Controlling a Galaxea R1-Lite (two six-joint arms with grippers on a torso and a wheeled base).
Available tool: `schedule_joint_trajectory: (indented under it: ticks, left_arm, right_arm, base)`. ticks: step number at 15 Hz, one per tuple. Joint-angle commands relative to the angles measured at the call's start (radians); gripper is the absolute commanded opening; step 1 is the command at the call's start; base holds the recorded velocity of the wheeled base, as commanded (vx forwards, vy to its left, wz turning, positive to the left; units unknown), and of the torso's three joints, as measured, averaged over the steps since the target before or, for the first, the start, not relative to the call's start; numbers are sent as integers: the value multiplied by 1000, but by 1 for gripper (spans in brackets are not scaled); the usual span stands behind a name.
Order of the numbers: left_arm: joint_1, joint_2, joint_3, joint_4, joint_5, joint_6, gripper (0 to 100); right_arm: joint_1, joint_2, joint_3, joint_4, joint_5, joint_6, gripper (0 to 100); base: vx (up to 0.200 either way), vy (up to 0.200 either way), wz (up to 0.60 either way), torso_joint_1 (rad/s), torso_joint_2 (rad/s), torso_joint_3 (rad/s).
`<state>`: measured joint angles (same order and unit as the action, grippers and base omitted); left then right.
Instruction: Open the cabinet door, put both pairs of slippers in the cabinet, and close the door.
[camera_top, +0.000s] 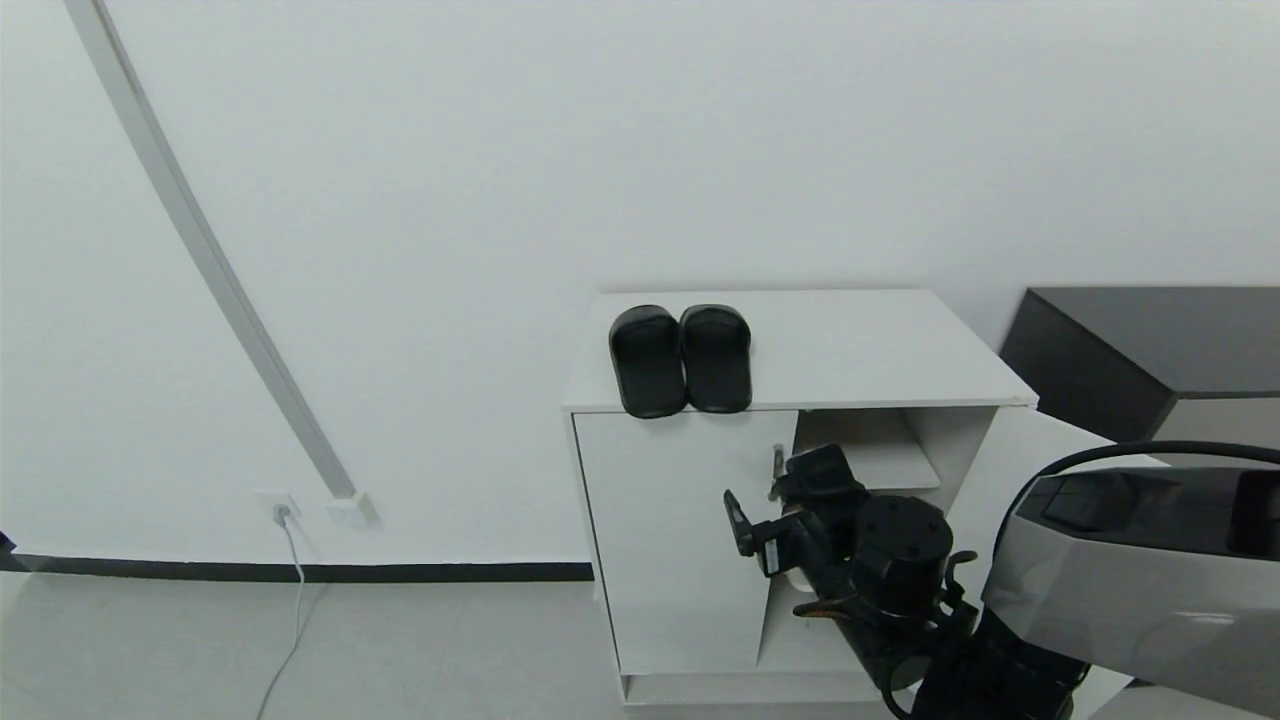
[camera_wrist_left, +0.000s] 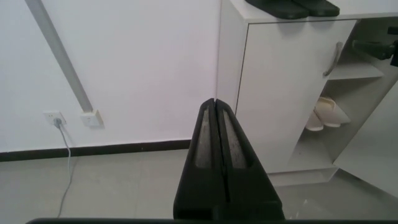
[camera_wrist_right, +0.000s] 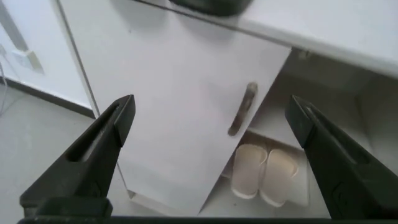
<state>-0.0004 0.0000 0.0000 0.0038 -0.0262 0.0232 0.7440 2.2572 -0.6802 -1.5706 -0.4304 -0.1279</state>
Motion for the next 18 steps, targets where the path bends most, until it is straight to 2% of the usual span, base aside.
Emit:
schedule_joint_trajectory:
  ticks: [1, 3, 5, 7, 8, 11, 12, 18]
  left_arm:
    - [0, 0, 0, 1, 0, 1, 0]
    - [0, 0, 0, 1, 0, 1, 0]
    - [0, 0, 0, 1, 0, 0, 0]
    - [0, 0, 0, 1, 0, 1, 0]
    - [0, 0, 0, 1, -1, 3, 0]
    - [0, 0, 0, 1, -1, 4, 0]
    - [0, 0, 0, 2, -1, 4, 0]
    - [0, 0, 0, 1, -1, 4, 0]
  right_arm:
    - [-6, 2, -12, 0, 16, -36, 100]
    - [20, -58, -41, 24, 18, -38, 100]
    - [43, -185, -136, 340, 12, 54, 100]
    - [78, -254, -305, 684, -14, 235, 100]
    - [89, -255, -395, 804, -51, 290, 100]
    - [107, -180, -542, 883, -111, 341, 100]
    - [107, -157, -553, 883, -114, 341, 100]
    - [103, -97, -582, 883, -117, 336, 100]
  base:
    - [0, 0, 0, 237, -505, -281]
    - [0, 0, 0, 198, -430, -234]
    - [0, 0, 0, 181, -381, -208]
    - [0, 0, 0, 56, -137, -66]
    - [0, 0, 0, 0, 0, 0]
    - [0, 0, 0, 0, 0, 0]
    - [0, 0, 0, 0, 0, 0]
    - [200, 0, 0, 2, -4, 5]
